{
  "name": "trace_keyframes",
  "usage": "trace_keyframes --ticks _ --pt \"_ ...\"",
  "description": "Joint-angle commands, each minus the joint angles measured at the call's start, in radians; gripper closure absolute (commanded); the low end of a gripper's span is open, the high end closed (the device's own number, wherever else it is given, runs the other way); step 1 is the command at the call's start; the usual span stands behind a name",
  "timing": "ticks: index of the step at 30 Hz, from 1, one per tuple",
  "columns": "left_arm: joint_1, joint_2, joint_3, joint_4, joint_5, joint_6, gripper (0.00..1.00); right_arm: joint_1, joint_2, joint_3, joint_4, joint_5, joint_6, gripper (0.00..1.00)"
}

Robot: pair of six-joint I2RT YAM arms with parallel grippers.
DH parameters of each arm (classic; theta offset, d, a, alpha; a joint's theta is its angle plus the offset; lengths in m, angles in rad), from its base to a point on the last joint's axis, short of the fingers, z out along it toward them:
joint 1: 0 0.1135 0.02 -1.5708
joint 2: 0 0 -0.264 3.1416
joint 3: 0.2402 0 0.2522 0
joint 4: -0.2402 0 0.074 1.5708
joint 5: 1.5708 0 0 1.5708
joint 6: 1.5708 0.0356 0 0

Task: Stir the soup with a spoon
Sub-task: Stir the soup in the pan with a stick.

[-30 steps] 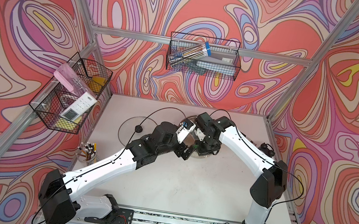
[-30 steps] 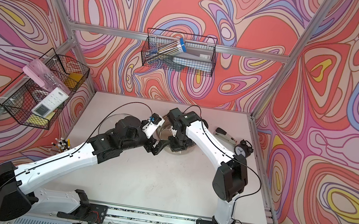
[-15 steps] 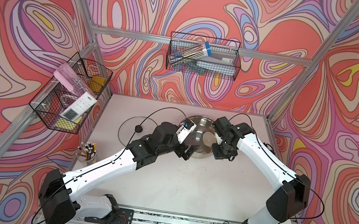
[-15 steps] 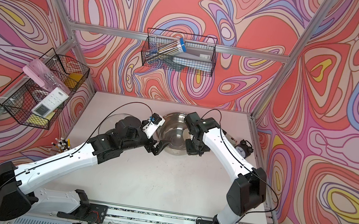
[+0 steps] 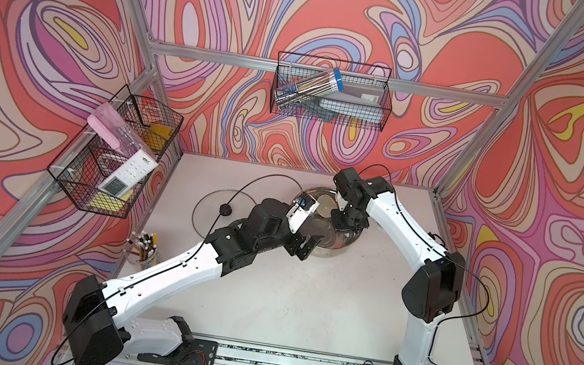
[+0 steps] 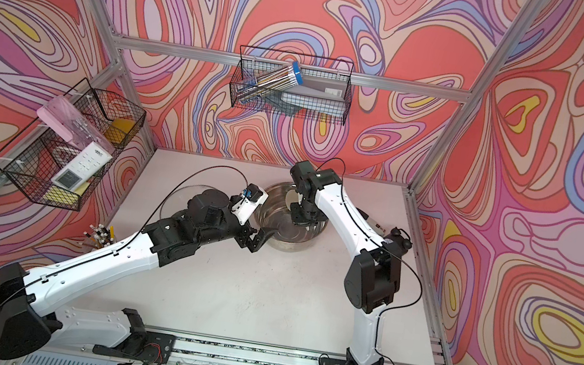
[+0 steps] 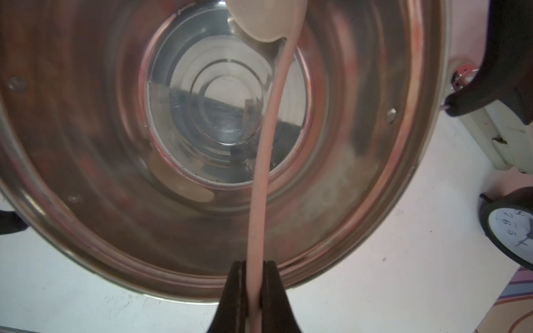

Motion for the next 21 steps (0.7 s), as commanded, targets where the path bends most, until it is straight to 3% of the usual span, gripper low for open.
trace_keyframes --ticks 1,6,13,21 --pt "-0.005 -0.012 0.027 0.018 -0.011 0.010 0.01 0.062 0.018 0.055 -0.013 -0.033 -0.027 1.00" --pt "-0.005 -0.006 0.035 0.021 -0.001 0.003 0.01 0.142 -0.028 0.001 0.002 -0.048 -0.029 1.00" --pt "-0.008 -0.016 0.030 0.025 0.005 -0.015 0.01 0.172 -0.204 -0.218 0.028 -0.036 0.026 1.00" --pt "-0.014 -0.068 -0.007 0.036 -0.012 -0.062 0.01 0.156 -0.398 -0.437 0.009 0.120 0.091 1.00"
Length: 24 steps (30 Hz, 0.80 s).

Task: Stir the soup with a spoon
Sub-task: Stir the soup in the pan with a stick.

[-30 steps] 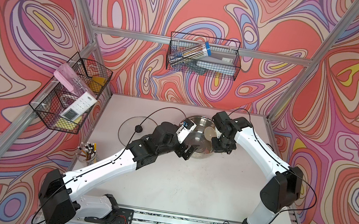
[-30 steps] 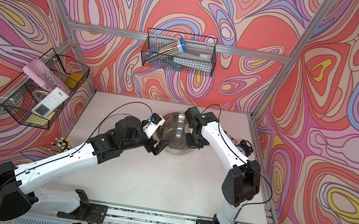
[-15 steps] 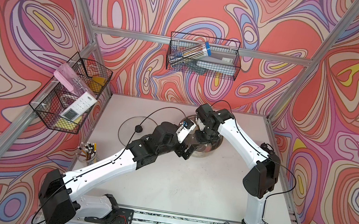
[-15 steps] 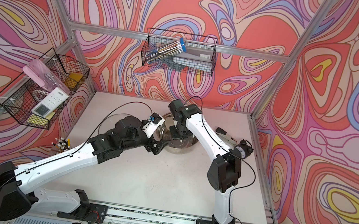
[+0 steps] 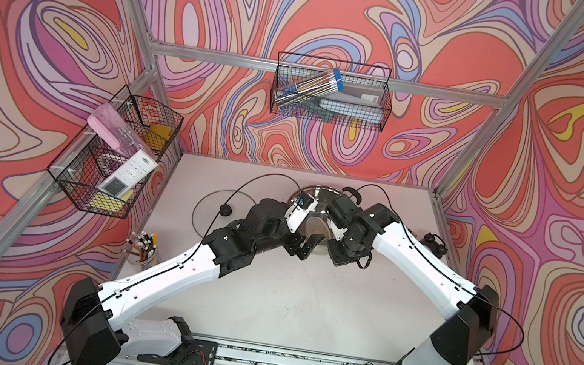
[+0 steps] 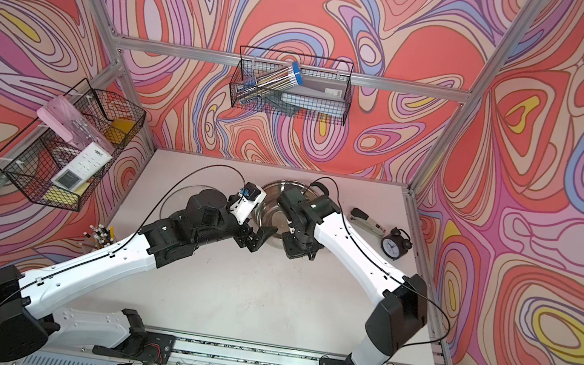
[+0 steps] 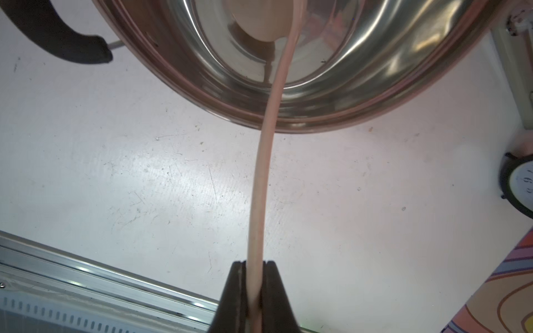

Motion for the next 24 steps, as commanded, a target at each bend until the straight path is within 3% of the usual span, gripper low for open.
trace_keyframes --ticks 1,7,18,24 --pt "-0.009 -0.046 -0.013 0.033 -0.011 -0.035 0.01 -0.028 -0.042 -0.050 0.006 0.084 0.043 1.00" --pt "-0.030 -0.086 -0.024 -0.002 -0.032 -0.053 0.01 -0.106 -0.007 -0.018 0.012 0.111 0.047 1.00" --pt "-0.052 -0.180 -0.045 -0.096 -0.067 -0.094 0.01 -0.136 0.221 0.251 0.022 0.078 0.049 1.00" --pt "-0.052 -0.233 -0.050 -0.131 -0.091 -0.104 0.01 -0.134 0.150 0.281 0.055 0.030 0.040 1.00"
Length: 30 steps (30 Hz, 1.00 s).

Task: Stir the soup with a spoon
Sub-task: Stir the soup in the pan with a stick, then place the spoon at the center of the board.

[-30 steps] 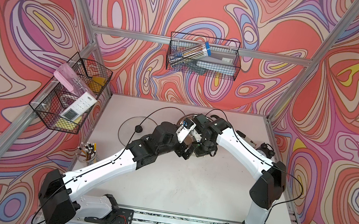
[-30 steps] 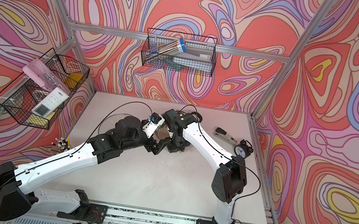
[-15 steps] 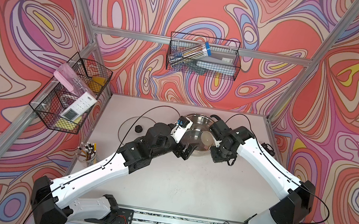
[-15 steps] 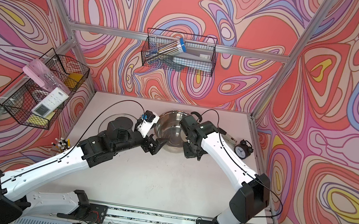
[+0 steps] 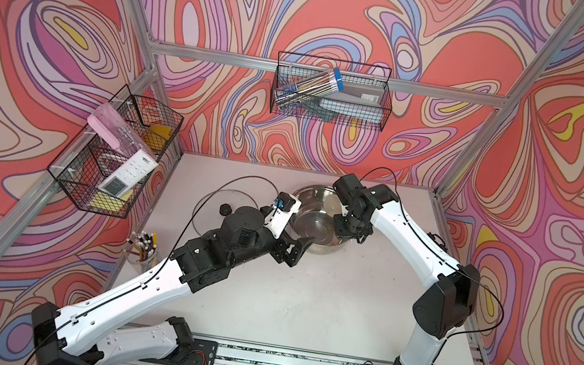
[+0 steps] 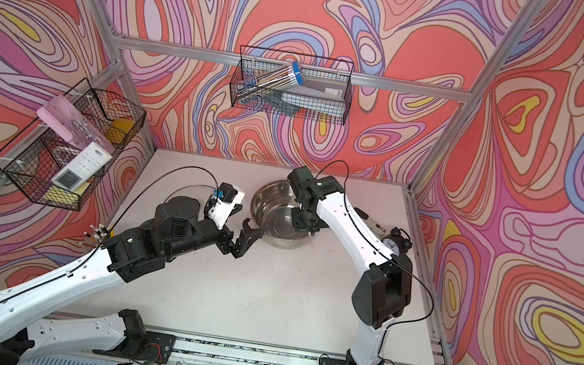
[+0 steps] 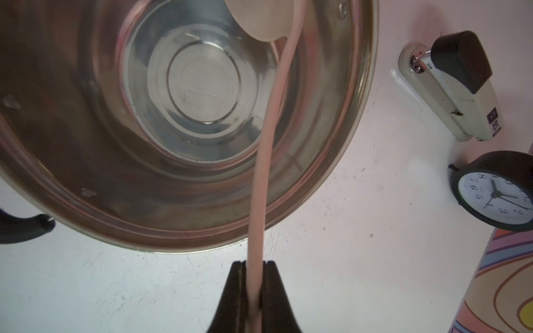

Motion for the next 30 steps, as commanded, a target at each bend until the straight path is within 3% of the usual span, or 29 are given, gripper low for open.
trace_keyframes --ticks 1,7,14,17,20,24,30 --pt "-0.005 -0.035 -0.014 -0.033 -0.035 -0.018 0.01 0.006 -0.115 0.034 0.022 -0.030 -0.010 1.00" --pt "-0.005 -0.072 -0.011 -0.090 -0.160 -0.082 0.01 0.005 -0.311 0.009 0.010 -0.142 -0.096 1.00" --pt "-0.006 -0.178 -0.075 -0.005 -0.375 -0.122 0.01 0.079 -0.472 -0.193 0.067 -0.590 -0.150 1.00" --pt "-0.006 -0.216 -0.091 0.013 -0.411 -0.104 0.01 0.115 -0.508 -0.312 0.136 -0.811 -0.126 1.00" --pt "-0.006 -0.243 -0.098 0.004 -0.421 -0.101 0.01 0.147 -0.535 -0.427 0.231 -0.934 -0.089 1.00" --pt "-0.005 -0.267 -0.114 -0.020 -0.394 -0.125 0.01 0.160 -0.527 -0.562 0.362 -1.036 -0.054 1.00" --pt "-0.006 -0.269 -0.137 -0.033 -0.307 -0.167 0.01 0.177 -0.416 -0.647 0.424 -1.005 -0.114 1.00"
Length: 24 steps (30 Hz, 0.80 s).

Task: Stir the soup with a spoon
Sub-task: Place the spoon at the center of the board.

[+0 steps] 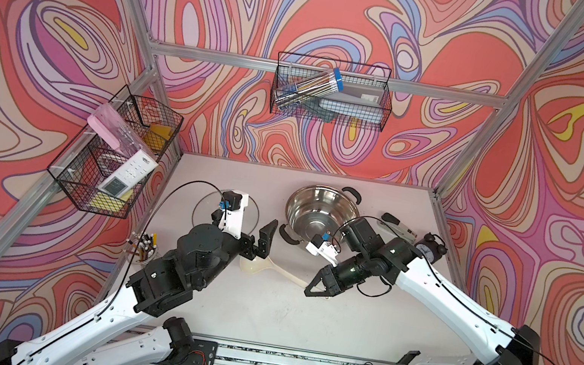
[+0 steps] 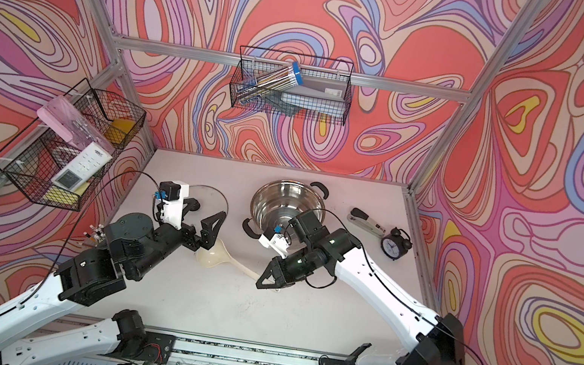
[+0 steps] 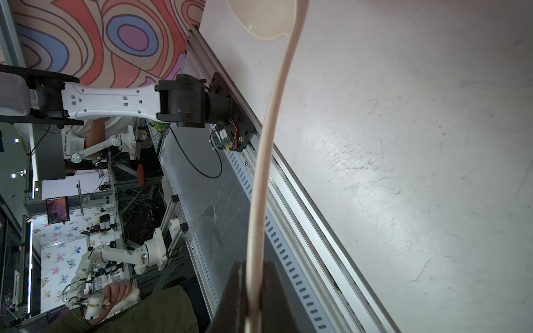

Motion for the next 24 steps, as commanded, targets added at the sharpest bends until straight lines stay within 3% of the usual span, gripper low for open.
trace_keyframes --ticks 1,6,12,19,22,24 --pt "-0.006 0.002 -0.016 -0.005 0.062 -0.035 0.01 0.006 0.047 -0.029 0.103 -0.024 -0.036 1.00" --pt "-0.006 0.026 -0.022 -0.028 0.122 -0.047 0.01 0.006 0.111 -0.036 0.135 0.020 -0.068 1.00" --pt "-0.005 0.034 -0.042 0.021 0.161 -0.046 0.01 0.005 0.170 -0.065 0.130 0.138 -0.116 0.85" --pt "-0.006 0.041 -0.035 0.023 0.177 -0.012 0.01 0.006 0.148 -0.099 0.134 0.384 -0.083 0.58" --pt "-0.005 0.043 -0.014 -0.005 0.155 -0.010 0.01 0.006 0.071 -0.105 0.148 0.586 -0.029 0.31" --pt "-0.005 0.037 -0.012 -0.006 0.118 -0.004 0.01 0.006 0.020 -0.077 0.130 0.753 -0.003 0.25"
